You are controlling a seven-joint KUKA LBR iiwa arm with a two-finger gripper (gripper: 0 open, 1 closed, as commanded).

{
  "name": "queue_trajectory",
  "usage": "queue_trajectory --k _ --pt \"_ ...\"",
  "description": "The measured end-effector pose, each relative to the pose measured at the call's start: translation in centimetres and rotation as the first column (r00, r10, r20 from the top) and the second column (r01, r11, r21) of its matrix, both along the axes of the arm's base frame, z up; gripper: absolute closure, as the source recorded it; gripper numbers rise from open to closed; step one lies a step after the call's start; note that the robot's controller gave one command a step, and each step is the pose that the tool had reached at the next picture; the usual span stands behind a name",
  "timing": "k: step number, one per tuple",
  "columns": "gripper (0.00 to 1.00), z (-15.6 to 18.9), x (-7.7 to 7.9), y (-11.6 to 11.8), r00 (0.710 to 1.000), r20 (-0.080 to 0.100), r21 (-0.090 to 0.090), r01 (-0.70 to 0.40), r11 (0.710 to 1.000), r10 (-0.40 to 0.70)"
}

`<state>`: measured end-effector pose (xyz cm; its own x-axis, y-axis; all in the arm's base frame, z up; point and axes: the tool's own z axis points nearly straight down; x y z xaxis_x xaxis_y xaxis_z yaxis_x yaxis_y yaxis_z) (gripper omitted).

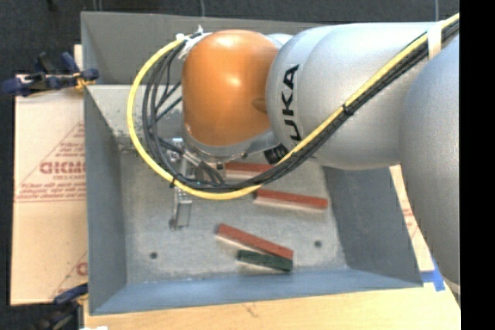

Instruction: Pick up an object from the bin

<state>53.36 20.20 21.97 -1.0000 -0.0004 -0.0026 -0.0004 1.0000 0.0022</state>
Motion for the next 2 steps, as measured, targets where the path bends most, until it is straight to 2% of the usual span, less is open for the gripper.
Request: queue_trajectory --k 1,2 --pt "0.00 -3.7 -0.1 -2.5 0.998 0.007 0.000 -0.057 0.998 0.057" --pt "0.00 -6.7 4.0 -4.4 0.994 0.000 -0.003 -0.108 0.994 0.108"
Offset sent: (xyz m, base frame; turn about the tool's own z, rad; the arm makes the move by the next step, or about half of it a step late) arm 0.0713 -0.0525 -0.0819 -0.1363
